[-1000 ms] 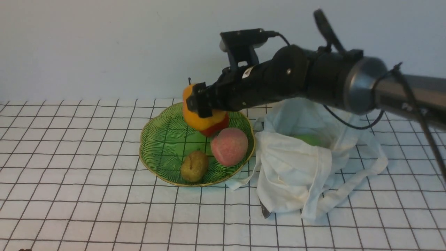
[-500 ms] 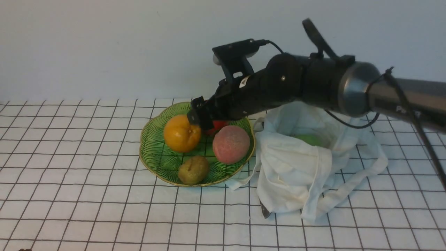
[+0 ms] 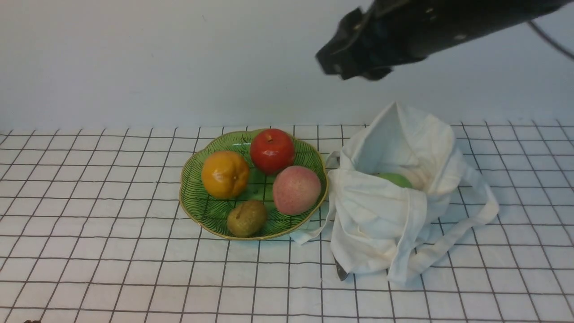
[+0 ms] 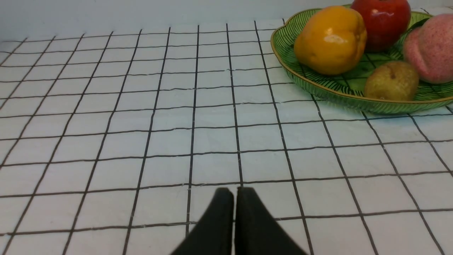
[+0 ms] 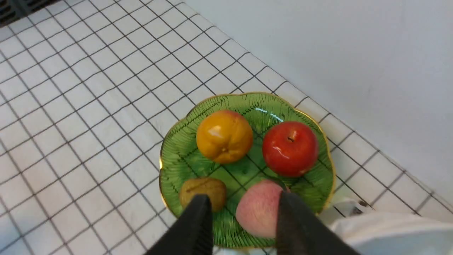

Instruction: Take the fruit out of the bag on the white checkered tablecloth and place them on the plate.

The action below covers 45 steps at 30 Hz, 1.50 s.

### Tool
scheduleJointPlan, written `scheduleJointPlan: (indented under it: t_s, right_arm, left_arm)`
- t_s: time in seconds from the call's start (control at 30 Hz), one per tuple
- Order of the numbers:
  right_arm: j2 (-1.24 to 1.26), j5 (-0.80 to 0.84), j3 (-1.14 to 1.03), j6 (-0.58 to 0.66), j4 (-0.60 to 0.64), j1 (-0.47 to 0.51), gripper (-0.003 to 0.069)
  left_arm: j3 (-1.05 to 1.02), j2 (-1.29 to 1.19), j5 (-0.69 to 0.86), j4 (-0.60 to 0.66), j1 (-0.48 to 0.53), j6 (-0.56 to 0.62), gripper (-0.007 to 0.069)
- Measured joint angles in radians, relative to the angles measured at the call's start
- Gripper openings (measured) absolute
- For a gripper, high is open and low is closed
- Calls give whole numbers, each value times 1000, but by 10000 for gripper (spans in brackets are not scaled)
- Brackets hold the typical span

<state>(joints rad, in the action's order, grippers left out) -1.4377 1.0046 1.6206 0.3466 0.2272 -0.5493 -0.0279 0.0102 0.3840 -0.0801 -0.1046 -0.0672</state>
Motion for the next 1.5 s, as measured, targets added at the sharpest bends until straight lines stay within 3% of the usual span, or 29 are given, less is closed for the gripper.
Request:
scheduleJointPlan:
  t_s: [0.03,0.13,0.37,0.43,0.57,0.7,1.0,1.5]
  right_arm:
    - [64,64,0,-8,-23,1,101]
    - [210,205,0,-65,-73,3,16]
    - [620,217,-162,-155,-105,3,-13]
    - [766,118,-305,-164,-105,3,-13]
    - [1105,-296,-709,-181,-105,4,-14]
    - [1256,-556,-1006,-205,-81,4,-14]
    - [1253,-759,-1190,-210,-40,4,-14]
    - [1253,-712,-1197,-210,-40,4,-14]
  left_arm:
    - [0,0,0,0,0,0,-8]
    - [0,0,0,0,0,0,-8]
    - [0,0,0,0,0,0,-8]
    - [0,0,0,0,0,0,-8]
    - [0,0,0,0,0,0,-8]
    - [0,0,0,0,0,0,-8]
    - [0,0,0,0,0,0,-8]
    - [0,0,0,0,0,0,-8]
